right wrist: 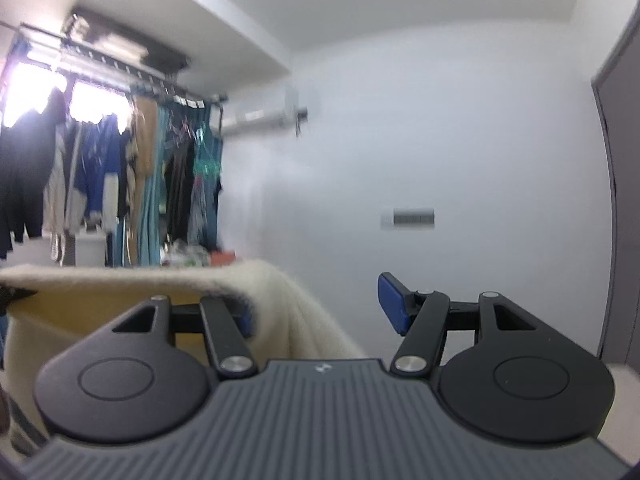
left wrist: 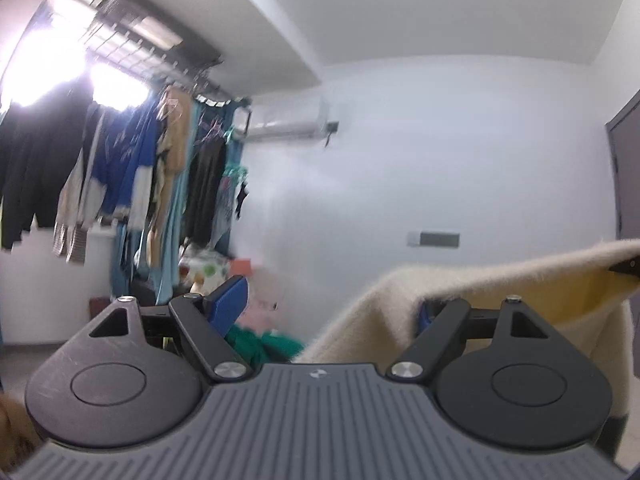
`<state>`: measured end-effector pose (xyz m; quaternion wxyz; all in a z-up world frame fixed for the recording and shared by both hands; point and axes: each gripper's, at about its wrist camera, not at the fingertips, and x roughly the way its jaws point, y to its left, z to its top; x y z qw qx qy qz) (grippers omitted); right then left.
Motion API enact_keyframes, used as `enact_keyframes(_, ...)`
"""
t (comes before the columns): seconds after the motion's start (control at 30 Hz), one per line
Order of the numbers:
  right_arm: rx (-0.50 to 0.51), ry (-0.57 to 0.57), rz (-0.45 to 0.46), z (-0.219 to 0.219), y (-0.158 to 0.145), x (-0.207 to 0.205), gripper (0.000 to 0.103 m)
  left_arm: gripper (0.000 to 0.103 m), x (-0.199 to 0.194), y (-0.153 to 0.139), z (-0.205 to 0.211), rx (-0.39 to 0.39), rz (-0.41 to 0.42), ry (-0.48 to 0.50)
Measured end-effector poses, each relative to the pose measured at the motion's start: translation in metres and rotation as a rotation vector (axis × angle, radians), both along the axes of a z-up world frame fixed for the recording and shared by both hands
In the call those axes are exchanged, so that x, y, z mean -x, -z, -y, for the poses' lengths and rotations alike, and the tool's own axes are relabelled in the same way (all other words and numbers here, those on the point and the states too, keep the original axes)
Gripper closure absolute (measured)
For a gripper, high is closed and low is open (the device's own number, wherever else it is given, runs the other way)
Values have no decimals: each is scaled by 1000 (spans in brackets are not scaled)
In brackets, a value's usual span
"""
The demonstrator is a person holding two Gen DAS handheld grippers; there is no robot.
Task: Fold large clothes
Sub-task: 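Lift the sweater hem high with both tools, spreading it out, then lay the cream sweater flat on the bed and open both tools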
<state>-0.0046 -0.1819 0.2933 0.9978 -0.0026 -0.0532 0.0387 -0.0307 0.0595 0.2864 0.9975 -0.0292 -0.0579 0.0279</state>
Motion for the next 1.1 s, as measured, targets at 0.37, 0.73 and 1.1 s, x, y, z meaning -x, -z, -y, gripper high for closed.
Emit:
enact_keyframes(0.37,-46,-49,109,11,-150,30,42,18,32,-200,6,-30,106,72)
enact_keyframes(0.73,-10,-1,-137,21,-83,-110,42,15,-121,-145,42,39,-141,114)
enact_keyframes(1.1,94,94,-404,24,89,-339,42,15,-393,88,26,99,-415,89)
